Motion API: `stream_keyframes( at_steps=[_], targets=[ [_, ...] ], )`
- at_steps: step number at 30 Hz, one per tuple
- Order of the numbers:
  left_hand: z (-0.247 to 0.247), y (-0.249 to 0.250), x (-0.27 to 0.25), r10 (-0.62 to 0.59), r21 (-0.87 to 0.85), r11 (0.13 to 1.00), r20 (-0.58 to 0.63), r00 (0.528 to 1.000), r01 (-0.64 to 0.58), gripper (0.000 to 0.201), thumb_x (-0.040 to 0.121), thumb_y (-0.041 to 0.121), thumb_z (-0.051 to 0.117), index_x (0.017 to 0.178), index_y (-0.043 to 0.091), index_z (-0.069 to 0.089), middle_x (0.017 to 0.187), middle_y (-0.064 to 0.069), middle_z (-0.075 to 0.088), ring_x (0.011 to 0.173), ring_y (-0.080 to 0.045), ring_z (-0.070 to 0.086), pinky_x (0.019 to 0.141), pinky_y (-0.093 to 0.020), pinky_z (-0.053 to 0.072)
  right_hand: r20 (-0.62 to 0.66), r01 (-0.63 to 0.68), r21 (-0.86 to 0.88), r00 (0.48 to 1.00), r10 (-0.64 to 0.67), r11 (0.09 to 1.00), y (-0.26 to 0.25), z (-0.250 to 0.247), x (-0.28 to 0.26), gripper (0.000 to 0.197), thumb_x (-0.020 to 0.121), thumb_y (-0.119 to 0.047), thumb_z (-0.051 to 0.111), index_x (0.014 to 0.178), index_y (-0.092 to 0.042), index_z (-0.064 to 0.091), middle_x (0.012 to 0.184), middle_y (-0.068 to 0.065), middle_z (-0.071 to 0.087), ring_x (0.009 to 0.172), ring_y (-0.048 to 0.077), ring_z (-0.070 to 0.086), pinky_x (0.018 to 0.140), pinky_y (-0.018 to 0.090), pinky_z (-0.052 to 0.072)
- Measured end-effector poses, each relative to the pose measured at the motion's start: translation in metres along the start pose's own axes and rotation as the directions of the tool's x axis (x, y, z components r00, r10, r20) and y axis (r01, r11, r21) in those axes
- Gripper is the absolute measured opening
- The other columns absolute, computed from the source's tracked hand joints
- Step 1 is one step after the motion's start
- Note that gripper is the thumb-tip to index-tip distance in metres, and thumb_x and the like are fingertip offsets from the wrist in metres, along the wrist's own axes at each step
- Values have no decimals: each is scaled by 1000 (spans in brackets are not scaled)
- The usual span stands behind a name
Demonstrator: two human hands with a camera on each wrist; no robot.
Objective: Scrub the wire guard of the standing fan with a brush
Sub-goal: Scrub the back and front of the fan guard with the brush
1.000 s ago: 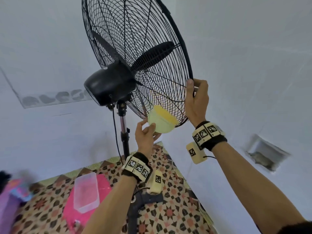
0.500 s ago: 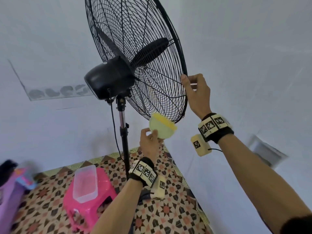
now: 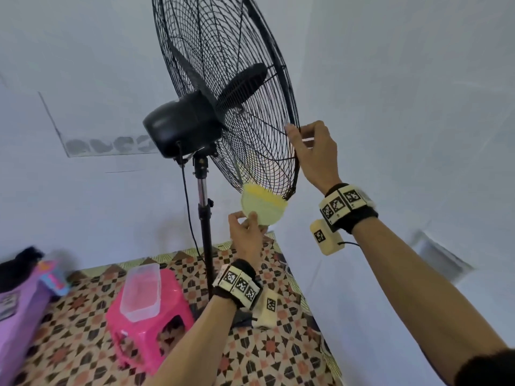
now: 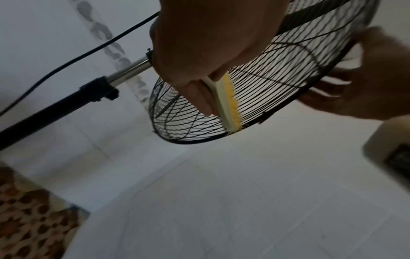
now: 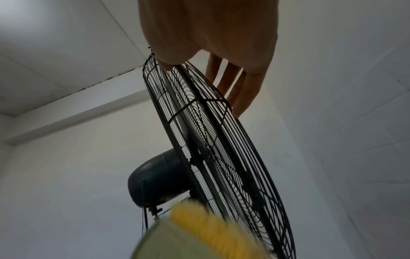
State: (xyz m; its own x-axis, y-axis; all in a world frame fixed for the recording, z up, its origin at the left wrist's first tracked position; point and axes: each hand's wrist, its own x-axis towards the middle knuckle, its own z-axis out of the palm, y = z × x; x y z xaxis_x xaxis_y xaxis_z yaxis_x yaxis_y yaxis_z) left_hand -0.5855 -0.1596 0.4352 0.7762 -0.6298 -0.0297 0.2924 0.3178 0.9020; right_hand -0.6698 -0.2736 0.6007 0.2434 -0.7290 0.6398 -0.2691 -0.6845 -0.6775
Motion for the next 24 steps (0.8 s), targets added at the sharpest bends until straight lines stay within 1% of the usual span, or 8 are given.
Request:
stream_keyframes(
  at_steps=[1,6,8,11,13,18,21,24],
  targets=[
    [3,4,-2,27,-5,1000,0,1000,-27,17,107,14,56,116,10,42,124,-22,68,78,-10,76,70,-26,62,0,-1,0,1000,1,1000,1,-1,1,50,90,-73,55,100,-25,55,104,-5,66,92,9,64,81,33,56],
    [20,41,-12,208,-118,972,14,978,-205,16,108,18,55,113,11,41,107,-6,73,103,-25,74,85,-37,63,-2,-18,-3,1000,18,1000,1,-2,1,53,89,-75,54,101,-23,55,105,-6,65,93,9,64,82,34,56],
    [21,36,-11,153,-89,984,-11,988,-154,16,108,17,55,112,12,41,115,-11,71,100,-24,73,82,-33,64,-2,-21,-3,1000,21,1000,0,-1,0,53,89,-74,54,101,-23,55,106,-5,63,93,10,63,83,34,56],
    [17,14,-11,-26,3,1000,-58,998,27,17,106,12,56,114,9,40,132,-17,60,91,-14,68,68,-26,63,7,-19,-8,1000,19,1000,-1,-2,0,54,90,-74,54,102,-22,55,106,-5,62,94,10,62,85,37,55],
    [12,10,-15,-73,-37,997,-56,996,71,18,106,10,56,115,9,40,133,-19,57,89,-12,67,69,-27,64,24,-5,-11,1000,5,1000,-1,-4,-1,54,89,-75,54,102,-22,55,105,-5,62,91,11,63,84,38,56],
    [22,39,-31,176,-221,964,99,979,-151,19,106,11,57,112,9,39,111,-13,75,107,-22,74,85,-34,62,52,24,-26,998,-22,999,2,-8,0,52,91,-71,57,102,-20,55,104,-3,62,89,12,63,83,36,56],
    [36,38,-27,267,-103,959,28,963,-263,20,106,13,57,108,10,37,103,-10,75,101,-13,75,84,-37,64,77,11,-26,997,-9,1000,0,-8,3,53,90,-72,57,101,-20,55,104,-2,61,89,13,63,82,32,54],
    [35,7,-22,297,103,951,-26,955,-293,19,106,17,59,105,11,40,97,-6,74,90,-4,74,81,-41,65,95,-1,-9,996,2,1000,0,-10,5,52,91,-70,58,101,-19,56,106,-1,62,92,14,62,82,29,52]
  ],
)
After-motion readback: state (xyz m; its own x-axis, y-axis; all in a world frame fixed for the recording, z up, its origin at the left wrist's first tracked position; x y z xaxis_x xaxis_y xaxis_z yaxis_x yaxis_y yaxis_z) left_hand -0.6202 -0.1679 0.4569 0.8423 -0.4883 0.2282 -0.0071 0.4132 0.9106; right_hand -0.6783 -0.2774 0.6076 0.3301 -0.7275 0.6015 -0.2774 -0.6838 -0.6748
